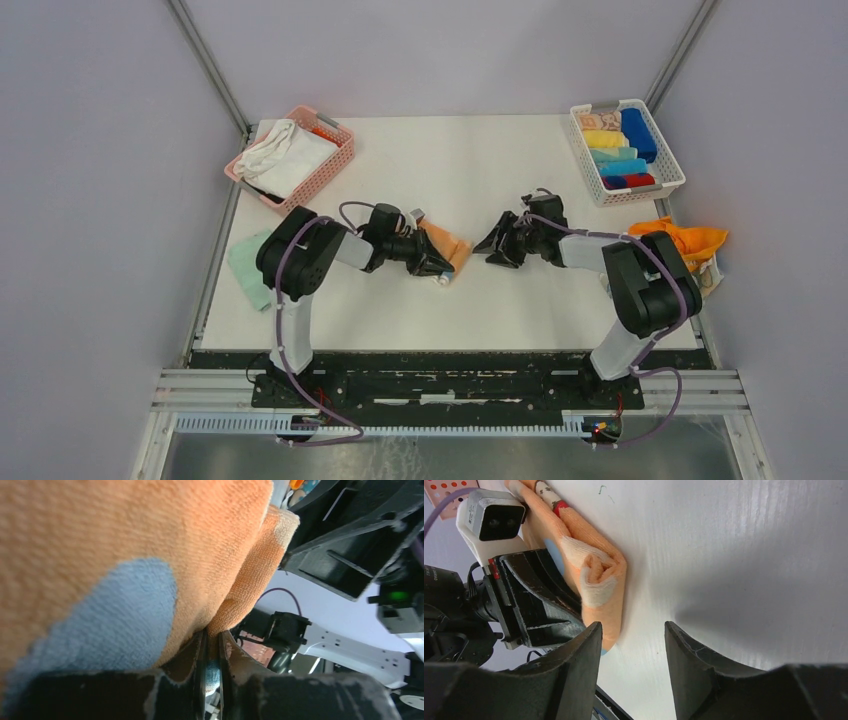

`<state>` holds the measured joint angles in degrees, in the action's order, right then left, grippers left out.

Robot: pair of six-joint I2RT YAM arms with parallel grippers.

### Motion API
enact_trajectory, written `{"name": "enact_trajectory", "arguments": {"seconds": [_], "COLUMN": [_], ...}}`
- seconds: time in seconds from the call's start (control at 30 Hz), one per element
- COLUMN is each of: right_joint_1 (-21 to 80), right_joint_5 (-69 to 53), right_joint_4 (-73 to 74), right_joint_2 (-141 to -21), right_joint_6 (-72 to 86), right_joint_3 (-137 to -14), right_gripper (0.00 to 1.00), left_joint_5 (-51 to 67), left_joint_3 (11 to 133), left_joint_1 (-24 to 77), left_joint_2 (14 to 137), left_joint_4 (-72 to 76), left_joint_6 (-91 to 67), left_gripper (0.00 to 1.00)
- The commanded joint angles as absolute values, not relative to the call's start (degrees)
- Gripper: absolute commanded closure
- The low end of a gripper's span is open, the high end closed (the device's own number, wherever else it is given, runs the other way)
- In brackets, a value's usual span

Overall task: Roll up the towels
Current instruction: Roll the towel at the center of the board.

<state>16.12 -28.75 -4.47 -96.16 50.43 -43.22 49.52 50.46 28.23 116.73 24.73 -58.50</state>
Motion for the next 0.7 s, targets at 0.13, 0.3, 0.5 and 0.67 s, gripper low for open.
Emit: {"name": "enact_trajectory", "arguments": {"seconds": [0.13,0.3,0.5,0.67], "right_joint_1": [18.21,19.19,19.69,20.42], "right_joint_5": [-30.92,-31.32,-29.49,-28.72], "right_joint_4": [-20.47,-22.88,-21.04,-19.86], "right_joint_2": [-101.38,-103.66,-106.42,-109.33], "right_joint_6": [55.79,56.72,56.92,56.51], "right_joint_3": [-43.01,-44.59,-46.79,-49.01], "right_gripper": [0.43,0.43,0.47,0.49], "left_joint_5": [51.52,51.18,50.45,49.39], "left_joint_3": [46.58,46.42,46.21,47.03], "left_joint_1": [26.15,26.00,25.93,25.93], "left_joint_2": [119.36,120.01,120.32,120.15], "left_joint_4": [39.40,38.49,37.11,32.21], "left_joint_6": [-74.05,-73.61,-72.85,-68.95], "left_gripper": [0.88,0.88,0.87,0.87]}}
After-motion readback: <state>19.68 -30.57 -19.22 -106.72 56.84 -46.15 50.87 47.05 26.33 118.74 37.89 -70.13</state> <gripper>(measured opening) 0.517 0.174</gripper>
